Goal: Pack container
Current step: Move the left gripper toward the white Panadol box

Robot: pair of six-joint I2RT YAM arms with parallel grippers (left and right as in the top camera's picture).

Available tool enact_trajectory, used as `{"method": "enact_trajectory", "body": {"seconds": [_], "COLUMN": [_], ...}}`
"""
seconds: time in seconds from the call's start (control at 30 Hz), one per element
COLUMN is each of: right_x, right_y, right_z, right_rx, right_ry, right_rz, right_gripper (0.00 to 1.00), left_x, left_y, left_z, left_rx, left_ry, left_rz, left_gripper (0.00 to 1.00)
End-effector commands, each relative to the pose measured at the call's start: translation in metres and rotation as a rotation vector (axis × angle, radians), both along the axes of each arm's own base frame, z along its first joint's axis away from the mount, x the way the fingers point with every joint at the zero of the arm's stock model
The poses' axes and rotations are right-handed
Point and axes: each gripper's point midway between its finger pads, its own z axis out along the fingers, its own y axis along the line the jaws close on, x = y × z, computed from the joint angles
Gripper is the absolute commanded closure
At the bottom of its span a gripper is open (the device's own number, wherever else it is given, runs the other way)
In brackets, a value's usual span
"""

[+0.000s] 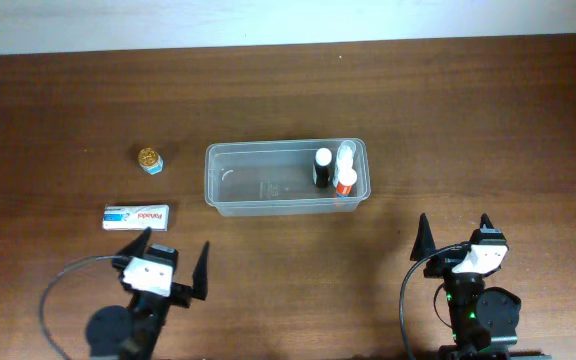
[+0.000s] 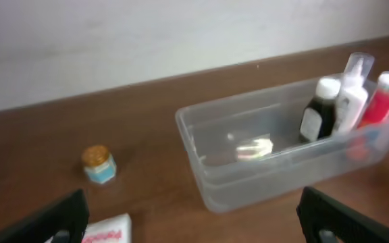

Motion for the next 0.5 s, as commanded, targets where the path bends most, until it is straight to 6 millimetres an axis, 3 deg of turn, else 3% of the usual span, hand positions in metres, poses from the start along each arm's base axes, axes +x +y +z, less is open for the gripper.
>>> {"method": "enact_trajectory", "body": {"seconds": [0.0, 0.23, 0.37, 0.47], "right_x": [0.000, 0.000, 0.000, 0.000], "right_y": [-0.002, -0.002, -0.002, -0.002], "right_z": [-0.002, -0.002, -0.002, -0.002], "right_rx": [-0.001, -0.001, -0.001, -0.001], "right_ry": [0.002, 0.002, 0.002, 0.002], "right_rz": [-0.010, -0.010, -0.010, -0.010], "right_gripper": [0.02, 0.02, 0.02, 0.02], "left_x": [0.001, 0.033, 0.046, 0.052], "left_y": [0.015, 0.021, 0.016, 0.016], "left_z": [0.071, 0.125, 0.143, 0.143], "left_rx": [0.002, 0.042, 0.044, 0.050], "left_ry": [0.003, 0.362, 0.591, 0.703], "left_rz": [0.087, 0.117, 0.088, 0.088], "left_gripper": [0.01, 0.01, 0.01, 0.01]}}
